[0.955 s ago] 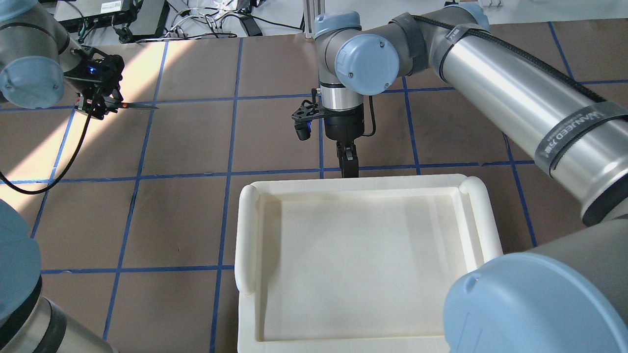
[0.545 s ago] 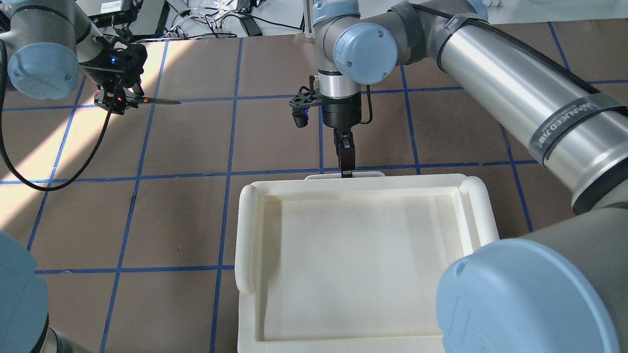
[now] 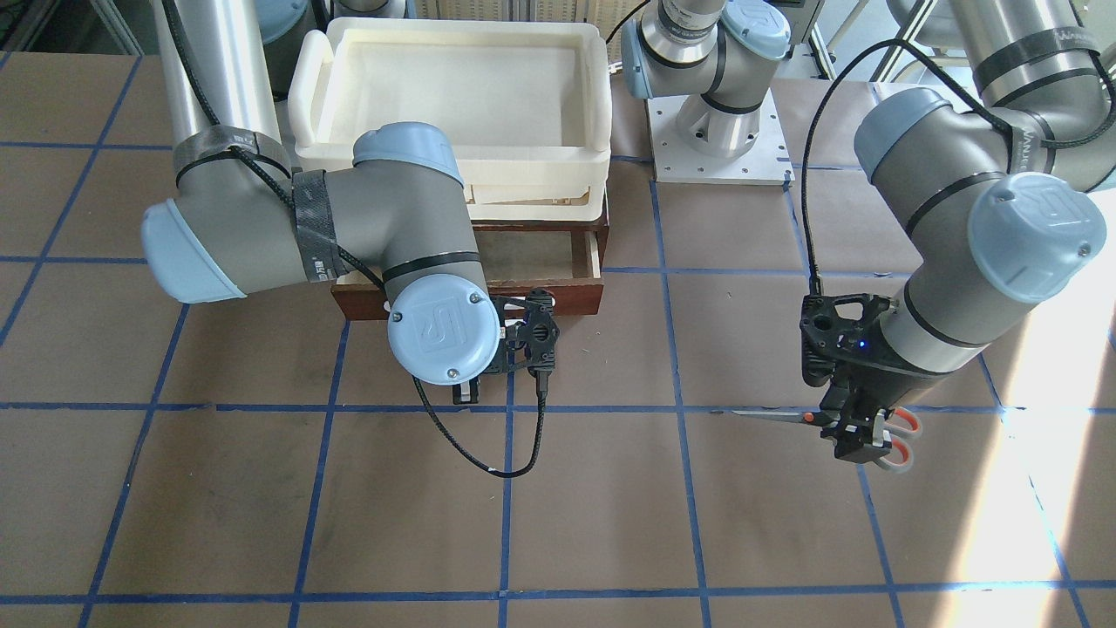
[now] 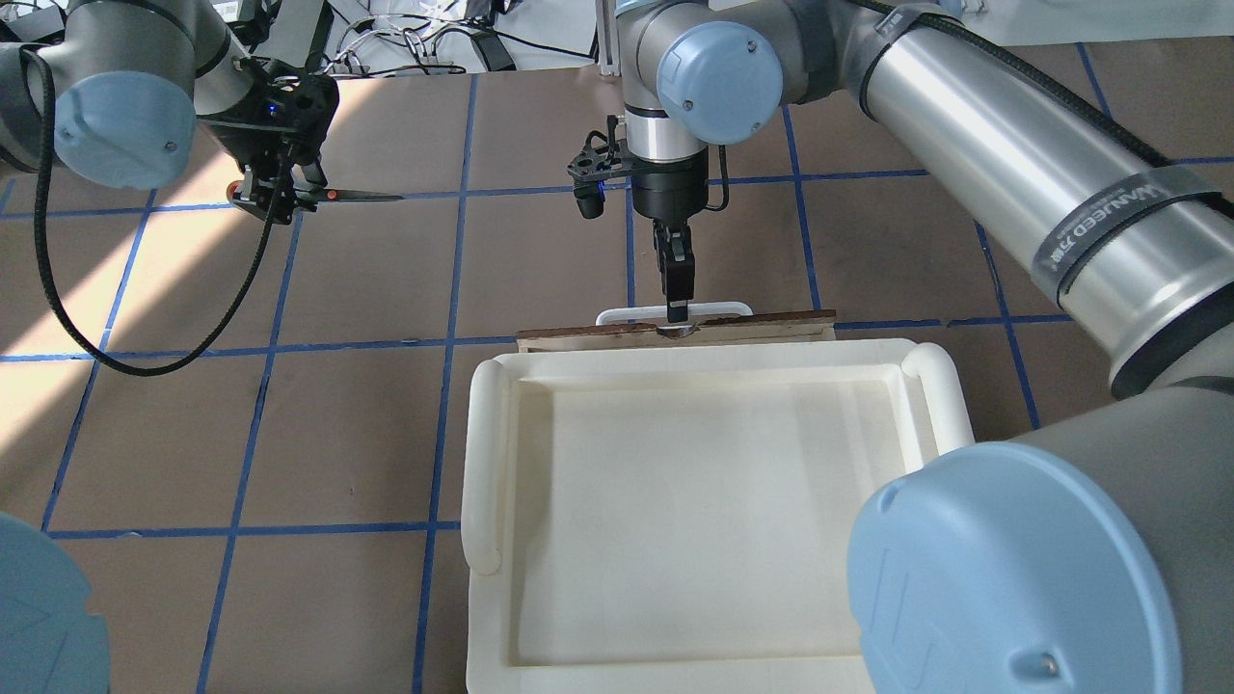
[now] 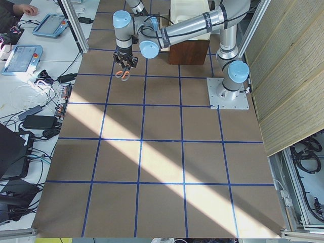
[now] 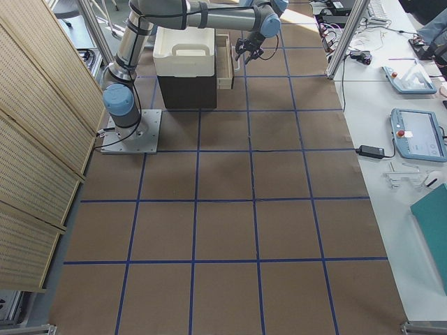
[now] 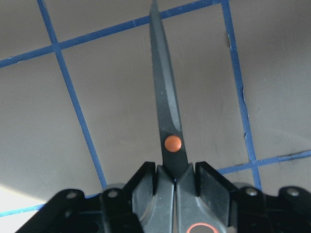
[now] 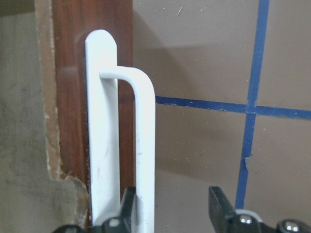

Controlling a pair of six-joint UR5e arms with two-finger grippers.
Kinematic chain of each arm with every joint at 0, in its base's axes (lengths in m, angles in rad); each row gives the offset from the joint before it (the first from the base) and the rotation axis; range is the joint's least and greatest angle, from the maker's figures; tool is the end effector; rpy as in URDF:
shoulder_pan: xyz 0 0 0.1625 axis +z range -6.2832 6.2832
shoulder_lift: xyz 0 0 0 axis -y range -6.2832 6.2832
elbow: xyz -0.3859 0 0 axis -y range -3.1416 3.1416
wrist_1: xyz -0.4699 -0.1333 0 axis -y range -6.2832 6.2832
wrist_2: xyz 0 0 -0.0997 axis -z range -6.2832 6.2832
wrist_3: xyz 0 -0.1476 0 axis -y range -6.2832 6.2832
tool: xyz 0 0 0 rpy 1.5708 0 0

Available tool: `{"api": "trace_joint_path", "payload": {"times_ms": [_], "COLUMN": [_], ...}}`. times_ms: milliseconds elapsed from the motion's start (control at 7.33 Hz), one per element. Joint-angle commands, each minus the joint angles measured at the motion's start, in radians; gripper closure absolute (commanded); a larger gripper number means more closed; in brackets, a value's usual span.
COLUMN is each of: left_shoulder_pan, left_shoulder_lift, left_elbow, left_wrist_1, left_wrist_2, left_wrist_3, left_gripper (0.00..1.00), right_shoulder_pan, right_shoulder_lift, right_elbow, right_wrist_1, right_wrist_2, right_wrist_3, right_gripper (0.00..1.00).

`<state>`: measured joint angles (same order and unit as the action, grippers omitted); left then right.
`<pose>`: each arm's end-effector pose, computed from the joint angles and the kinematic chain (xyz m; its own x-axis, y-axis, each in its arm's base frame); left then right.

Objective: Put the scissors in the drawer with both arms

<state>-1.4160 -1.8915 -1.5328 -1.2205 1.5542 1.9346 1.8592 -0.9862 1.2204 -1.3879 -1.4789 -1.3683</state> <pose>-0.0289 -0.6951 0.2571 0.2078 0.9757 -0.0690 0.9781 -0.2077 0.0086 0.3403 -0.6309 0.2005 0.0606 -0.9084 -0.4137 -0.9978 -0.0662 -0.0007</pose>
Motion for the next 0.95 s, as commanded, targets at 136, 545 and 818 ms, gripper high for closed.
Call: {"api": "trace_joint_path", "payload": {"times_ms": [136, 545, 818], "left_shoulder_pan": [-0.073, -0.139, -0.179], "left_shoulder_lift": [0.021, 0.032, 0.038], "left_elbow": [-0.003, -0.010, -0.012], "left_wrist_1": [-0.030, -0.039, -0.048], "left_wrist_2": [-0.022, -0.017, -0.014], "left_wrist_3": [-0.147, -0.287, -0.341], "left_gripper": [1.00, 1.00, 1.00], "right_shoulder_pan": [-0.009, -0.023, -0.025], "right_shoulder_lift": [0.018, 0.018, 0.021], "right_elbow": [-0.010, -0.024, -0.032], "right_wrist_1": [-0.109, -0.149, -0.170], "right_wrist_2": [-0.003, -0.003, -0.003], "right_wrist_3": [0.000, -0.029, -0.031], "right_gripper": [0.44, 0.46, 0.47]}}
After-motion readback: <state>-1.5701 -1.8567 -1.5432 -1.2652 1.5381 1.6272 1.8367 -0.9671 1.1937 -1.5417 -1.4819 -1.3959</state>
